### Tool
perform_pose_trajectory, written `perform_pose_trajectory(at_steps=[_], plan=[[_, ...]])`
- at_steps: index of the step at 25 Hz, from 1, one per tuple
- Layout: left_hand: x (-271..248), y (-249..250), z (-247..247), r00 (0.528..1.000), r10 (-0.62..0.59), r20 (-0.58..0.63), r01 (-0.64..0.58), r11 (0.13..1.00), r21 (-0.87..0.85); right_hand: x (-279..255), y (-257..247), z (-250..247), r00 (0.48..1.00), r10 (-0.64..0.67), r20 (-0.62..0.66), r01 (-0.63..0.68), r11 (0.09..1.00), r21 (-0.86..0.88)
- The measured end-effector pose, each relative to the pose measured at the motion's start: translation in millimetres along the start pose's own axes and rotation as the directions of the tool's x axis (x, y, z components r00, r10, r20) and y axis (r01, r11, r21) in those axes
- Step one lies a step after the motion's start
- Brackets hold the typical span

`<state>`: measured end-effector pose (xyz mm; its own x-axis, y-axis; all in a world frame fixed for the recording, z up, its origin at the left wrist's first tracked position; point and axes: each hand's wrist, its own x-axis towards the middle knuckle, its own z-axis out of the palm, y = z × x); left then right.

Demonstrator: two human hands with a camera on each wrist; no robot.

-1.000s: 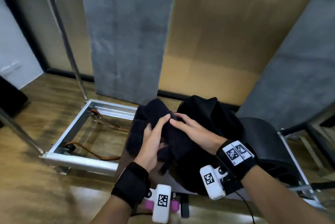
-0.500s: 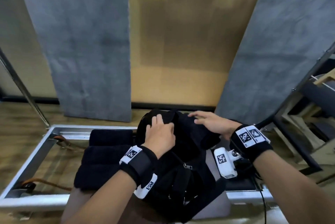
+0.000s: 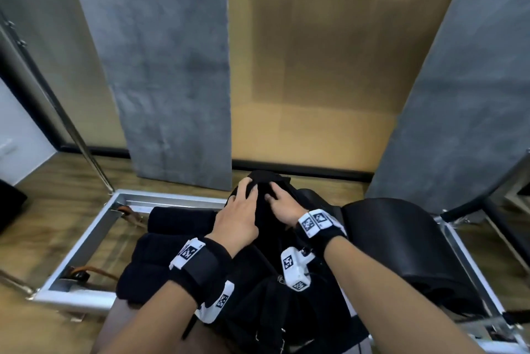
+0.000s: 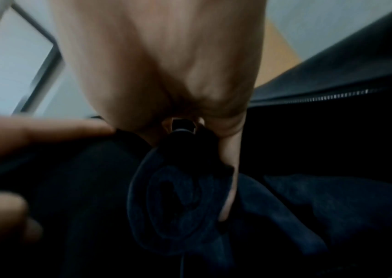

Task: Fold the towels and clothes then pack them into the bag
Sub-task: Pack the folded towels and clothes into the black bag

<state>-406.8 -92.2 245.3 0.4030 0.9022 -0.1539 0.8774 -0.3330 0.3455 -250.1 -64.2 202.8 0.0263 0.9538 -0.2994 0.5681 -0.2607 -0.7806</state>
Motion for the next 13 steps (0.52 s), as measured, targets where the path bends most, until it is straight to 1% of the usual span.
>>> perform_pose_trajectory(at_steps=[2, 4, 6, 8, 10, 12, 13], plan=[[-1, -3, -1, 1.0, -0.006, 0.008, 0.007, 1.0, -0.029, 15, 7, 21, 1.0, 0.025, -0.015, -0.026, 0.999, -0.026], [0, -4, -3, 1.0, -0.01, 0.014, 0.011, 0.999, -0.048, 24, 14, 37, 0.997, 0.072, 0.023, -0.07, 0.996, -0.061], [-1, -8, -4, 1.0, -0.029, 0.007, 0.029, 0.998, -0.048, 30, 24, 46, 0.996, 0.075, 0.056, -0.067, 0.989, -0.134], [-3, -11, -3, 1.0, -0.03, -0.002, 0.03, 0.999, -0.037, 35, 31, 49, 0.996, 0.065, 0.062, -0.052, 0.979, -0.199], [-5, -13, -3, 1.0, -0.024, 0.004, 0.024, 0.999, -0.03, 39, 32, 48, 0.997, 0.067, 0.031, -0.053, 0.947, -0.318], [-5, -14, -5, 0.999, -0.03, 0.024, 0.03, 0.999, -0.02, 42, 28, 46, 0.997, 0.061, -0.041, -0.073, 0.891, -0.447], [-5, -15, -6, 0.999, -0.034, 0.033, 0.034, 0.999, -0.01, 42, 25, 44, 0.995, 0.071, -0.064, -0.093, 0.879, -0.467]])
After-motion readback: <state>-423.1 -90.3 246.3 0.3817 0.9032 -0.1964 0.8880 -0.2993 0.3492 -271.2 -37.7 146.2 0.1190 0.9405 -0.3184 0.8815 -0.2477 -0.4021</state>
